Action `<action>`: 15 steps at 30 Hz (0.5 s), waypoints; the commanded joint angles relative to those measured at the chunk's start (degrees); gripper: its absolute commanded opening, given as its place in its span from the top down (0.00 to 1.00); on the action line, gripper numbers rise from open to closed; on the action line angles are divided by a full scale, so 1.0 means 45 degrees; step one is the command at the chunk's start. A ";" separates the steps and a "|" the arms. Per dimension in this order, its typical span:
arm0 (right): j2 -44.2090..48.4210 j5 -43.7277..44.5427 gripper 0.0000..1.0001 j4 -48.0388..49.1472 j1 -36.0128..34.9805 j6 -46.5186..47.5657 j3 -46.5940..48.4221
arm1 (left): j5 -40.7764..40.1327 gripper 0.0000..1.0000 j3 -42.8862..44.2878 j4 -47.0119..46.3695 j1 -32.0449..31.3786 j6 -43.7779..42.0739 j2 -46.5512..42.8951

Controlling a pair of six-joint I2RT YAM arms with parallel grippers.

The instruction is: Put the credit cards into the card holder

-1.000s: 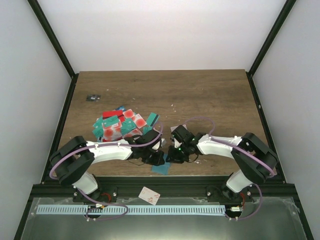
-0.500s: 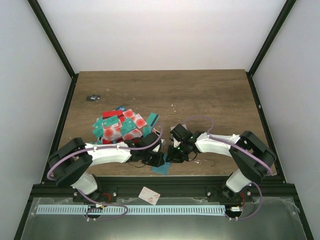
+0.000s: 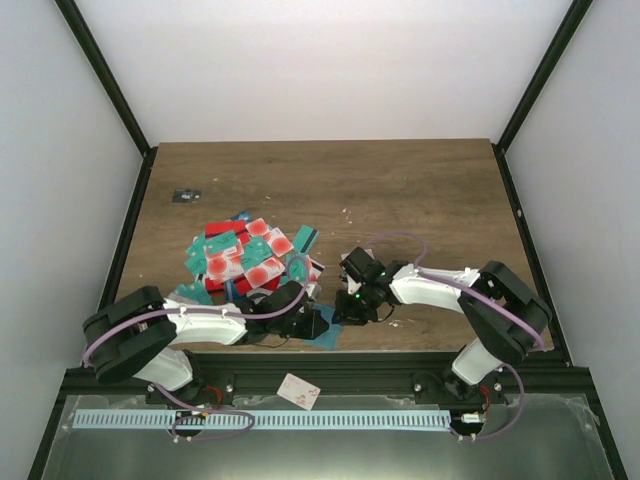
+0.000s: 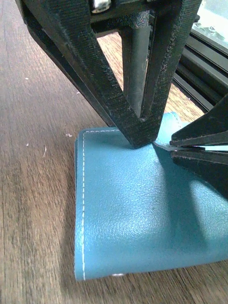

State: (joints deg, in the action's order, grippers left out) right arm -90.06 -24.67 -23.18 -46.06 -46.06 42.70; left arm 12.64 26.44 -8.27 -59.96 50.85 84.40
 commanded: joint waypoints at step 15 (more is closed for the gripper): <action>-0.0889 0.2835 0.79 -0.1900 0.0607 0.0711 0.1219 | -0.1461 0.96 0.0967 1.0428 -0.0942 0.0544 0.2477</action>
State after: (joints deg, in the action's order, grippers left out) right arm -91.68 -21.37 -31.31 -44.40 -43.92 47.33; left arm 9.28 35.90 1.06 -62.70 53.78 89.54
